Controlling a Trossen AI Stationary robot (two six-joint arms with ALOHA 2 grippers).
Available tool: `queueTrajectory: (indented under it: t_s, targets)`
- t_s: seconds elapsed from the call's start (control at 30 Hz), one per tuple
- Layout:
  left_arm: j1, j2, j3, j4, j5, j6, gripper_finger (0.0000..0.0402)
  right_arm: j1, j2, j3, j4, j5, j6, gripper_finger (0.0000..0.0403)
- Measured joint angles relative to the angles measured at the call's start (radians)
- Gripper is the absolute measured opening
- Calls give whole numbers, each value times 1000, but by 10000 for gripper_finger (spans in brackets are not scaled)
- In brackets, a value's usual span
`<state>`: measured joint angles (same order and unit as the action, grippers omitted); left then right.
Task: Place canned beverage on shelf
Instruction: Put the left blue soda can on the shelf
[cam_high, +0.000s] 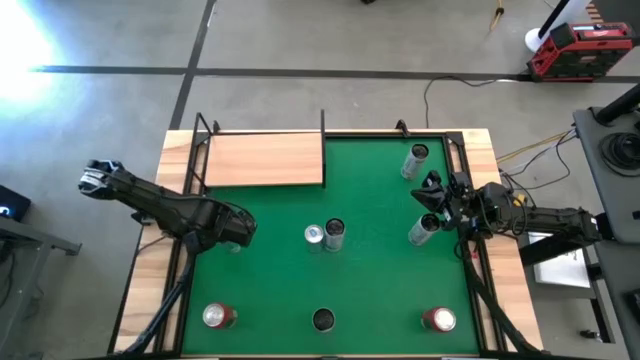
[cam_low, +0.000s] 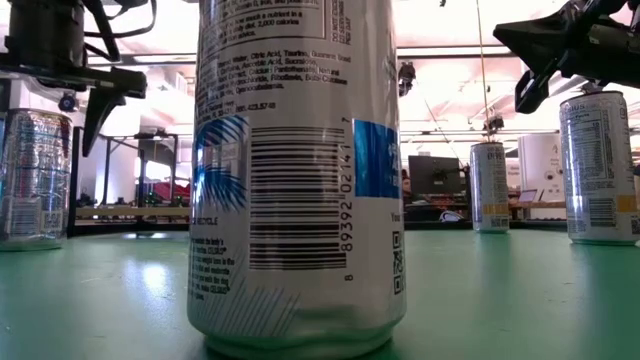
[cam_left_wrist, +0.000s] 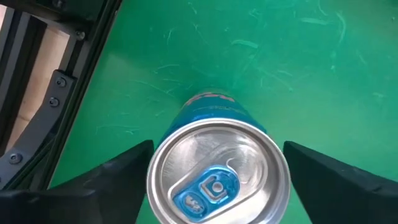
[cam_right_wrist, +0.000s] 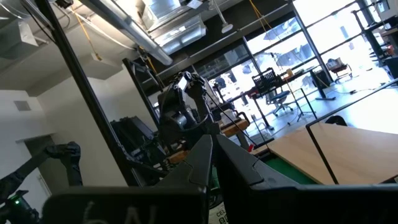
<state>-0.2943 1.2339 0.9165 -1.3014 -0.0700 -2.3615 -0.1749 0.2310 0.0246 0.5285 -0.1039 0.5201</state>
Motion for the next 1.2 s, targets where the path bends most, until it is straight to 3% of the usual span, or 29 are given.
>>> queueTrajectory:
  t_s: [0.23,0.47,0.83,1.03,1.2]
  targets:
    - [0,0,0,14,-21,107,224,0,0,0,0,0,0,13]
    - [0,0,0,37,-70,136,217,0,0,0,0,0,0,13]
    - [2,-2,24,8,-74,-204,235,0,0,0,0,0,0,13]
    - [7,7,89,-101,-69,-404,224,0,0,0,0,0,0,13]
    - [43,31,131,-185,-5,-566,224,0,0,0,0,0,0,13]
